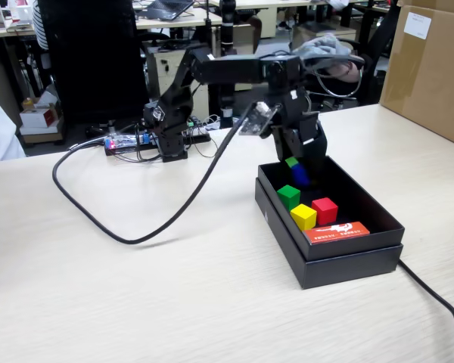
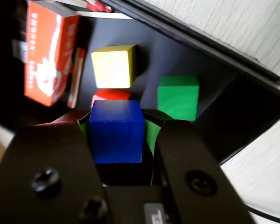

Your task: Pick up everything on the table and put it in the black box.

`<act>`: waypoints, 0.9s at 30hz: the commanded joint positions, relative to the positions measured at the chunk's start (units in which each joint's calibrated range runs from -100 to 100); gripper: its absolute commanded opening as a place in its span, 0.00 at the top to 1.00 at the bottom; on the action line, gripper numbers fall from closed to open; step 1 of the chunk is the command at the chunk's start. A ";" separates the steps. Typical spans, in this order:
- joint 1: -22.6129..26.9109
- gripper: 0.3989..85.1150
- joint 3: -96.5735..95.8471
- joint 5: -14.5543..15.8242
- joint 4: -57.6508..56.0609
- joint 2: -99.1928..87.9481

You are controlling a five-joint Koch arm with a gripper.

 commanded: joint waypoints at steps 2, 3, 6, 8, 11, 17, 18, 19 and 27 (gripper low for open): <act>-0.24 0.99 8.18 -0.05 -1.82 5.41; -0.29 0.99 8.27 0.00 -1.82 6.55; -0.39 0.99 8.36 0.15 -2.08 10.00; -0.39 0.99 8.09 0.24 -2.26 10.34; -0.34 0.81 7.10 0.20 -2.26 10.11; -0.20 0.48 4.47 0.39 -3.64 4.49; -0.24 0.48 4.01 0.34 -3.64 3.00; -0.24 0.48 3.47 0.34 -3.64 1.28; -1.07 0.48 -2.88 -0.29 -3.64 -20.98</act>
